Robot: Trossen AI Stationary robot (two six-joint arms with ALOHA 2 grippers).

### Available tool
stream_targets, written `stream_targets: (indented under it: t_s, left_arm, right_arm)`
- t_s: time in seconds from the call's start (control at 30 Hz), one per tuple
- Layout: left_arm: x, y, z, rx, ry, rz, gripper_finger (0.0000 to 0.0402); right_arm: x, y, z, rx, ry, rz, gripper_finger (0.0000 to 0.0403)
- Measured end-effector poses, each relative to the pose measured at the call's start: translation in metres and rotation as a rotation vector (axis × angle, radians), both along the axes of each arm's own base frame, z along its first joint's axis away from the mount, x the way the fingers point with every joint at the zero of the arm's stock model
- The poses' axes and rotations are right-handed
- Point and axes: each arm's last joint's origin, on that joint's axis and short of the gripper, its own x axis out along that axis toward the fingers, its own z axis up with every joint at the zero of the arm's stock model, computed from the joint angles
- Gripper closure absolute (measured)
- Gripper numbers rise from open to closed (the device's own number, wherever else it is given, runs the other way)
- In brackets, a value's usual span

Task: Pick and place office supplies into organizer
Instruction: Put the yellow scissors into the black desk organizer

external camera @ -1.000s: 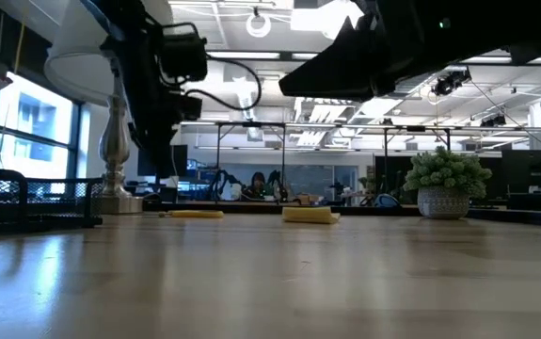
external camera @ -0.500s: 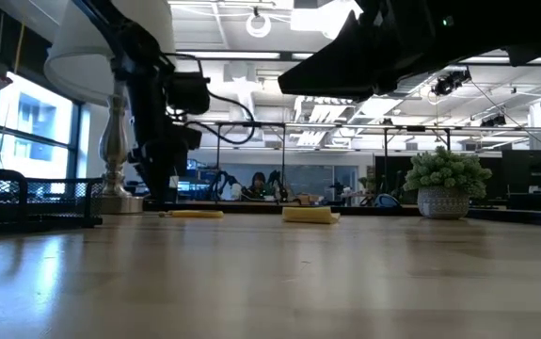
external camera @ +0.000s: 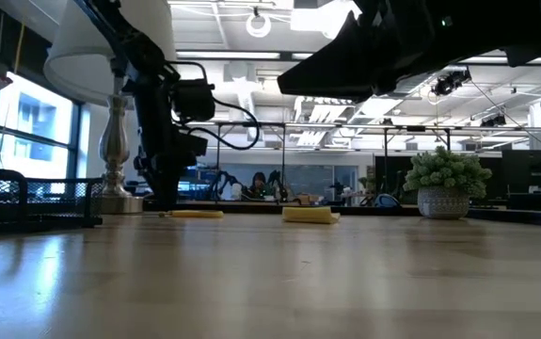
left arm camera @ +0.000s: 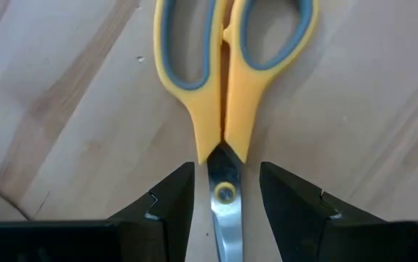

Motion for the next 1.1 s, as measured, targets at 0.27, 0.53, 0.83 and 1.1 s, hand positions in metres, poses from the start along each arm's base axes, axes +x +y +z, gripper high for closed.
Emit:
stream_targets:
  t_s: [0.27,0.53,0.83,1.1]
  left_arm:
    - [-0.001,0.005,-0.011,-0.072,-0.014,0.007,0.0256]
    - [0.0,0.006,-0.014,-0.07,-0.007,-0.022,0.0256]
    - [0.001,0.006,-0.015,-0.065,-0.003,-0.05,0.0326]
    - [0.001,0.006,-0.015,-0.061,0.004,-0.076,0.0372]
  right_arm:
    - [0.0,0.001,0.0,0.024,0.0,0.011,0.0341]
    - [0.0,0.0,0.0,0.028,0.0,0.009,0.0341]
    - [0.0,0.0,0.0,0.027,-0.003,-0.009,0.0341]
    - [0.0,0.0,0.0,0.067,-0.008,-0.025,0.0341]
